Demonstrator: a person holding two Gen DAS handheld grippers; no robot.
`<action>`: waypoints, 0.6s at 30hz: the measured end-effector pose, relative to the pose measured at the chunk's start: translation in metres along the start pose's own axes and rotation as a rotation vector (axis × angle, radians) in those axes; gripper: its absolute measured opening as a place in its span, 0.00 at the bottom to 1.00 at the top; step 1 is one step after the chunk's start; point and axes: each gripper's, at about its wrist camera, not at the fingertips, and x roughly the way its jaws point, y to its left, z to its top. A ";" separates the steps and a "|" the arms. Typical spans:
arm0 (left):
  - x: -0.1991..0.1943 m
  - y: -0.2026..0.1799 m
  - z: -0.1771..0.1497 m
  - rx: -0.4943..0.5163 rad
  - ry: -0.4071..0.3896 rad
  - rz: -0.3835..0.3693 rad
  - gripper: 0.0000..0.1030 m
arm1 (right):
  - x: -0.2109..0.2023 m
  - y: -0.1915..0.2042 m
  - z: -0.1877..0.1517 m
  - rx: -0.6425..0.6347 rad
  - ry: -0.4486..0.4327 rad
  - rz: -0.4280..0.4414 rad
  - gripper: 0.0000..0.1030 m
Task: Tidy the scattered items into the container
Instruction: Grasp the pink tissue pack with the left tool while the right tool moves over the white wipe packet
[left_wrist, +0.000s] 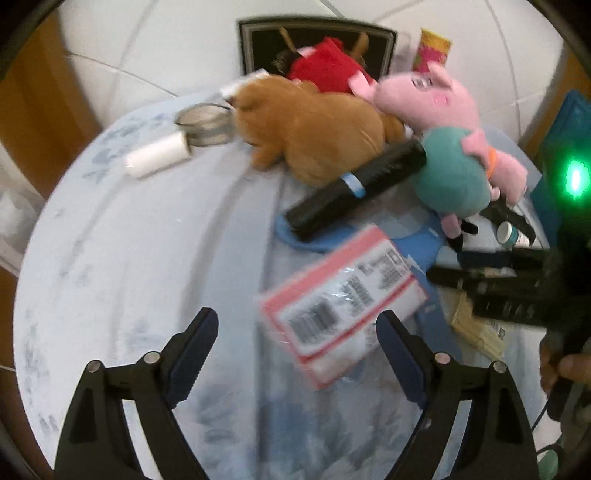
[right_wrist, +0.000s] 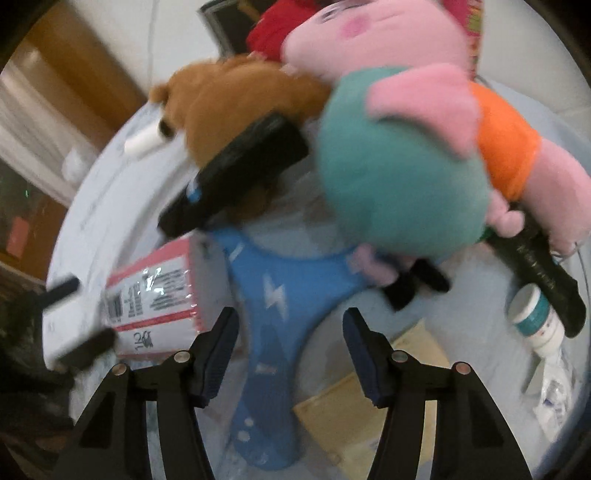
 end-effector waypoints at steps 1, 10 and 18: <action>-0.005 0.006 0.000 -0.007 -0.009 0.003 0.91 | 0.000 0.005 -0.004 -0.008 0.009 -0.004 0.60; 0.036 0.048 0.023 -0.124 -0.040 0.090 0.95 | -0.003 0.020 -0.040 -0.001 0.076 -0.031 0.61; 0.038 0.036 -0.002 -0.068 0.067 -0.072 0.93 | 0.012 0.020 -0.018 0.032 -0.022 -0.075 0.61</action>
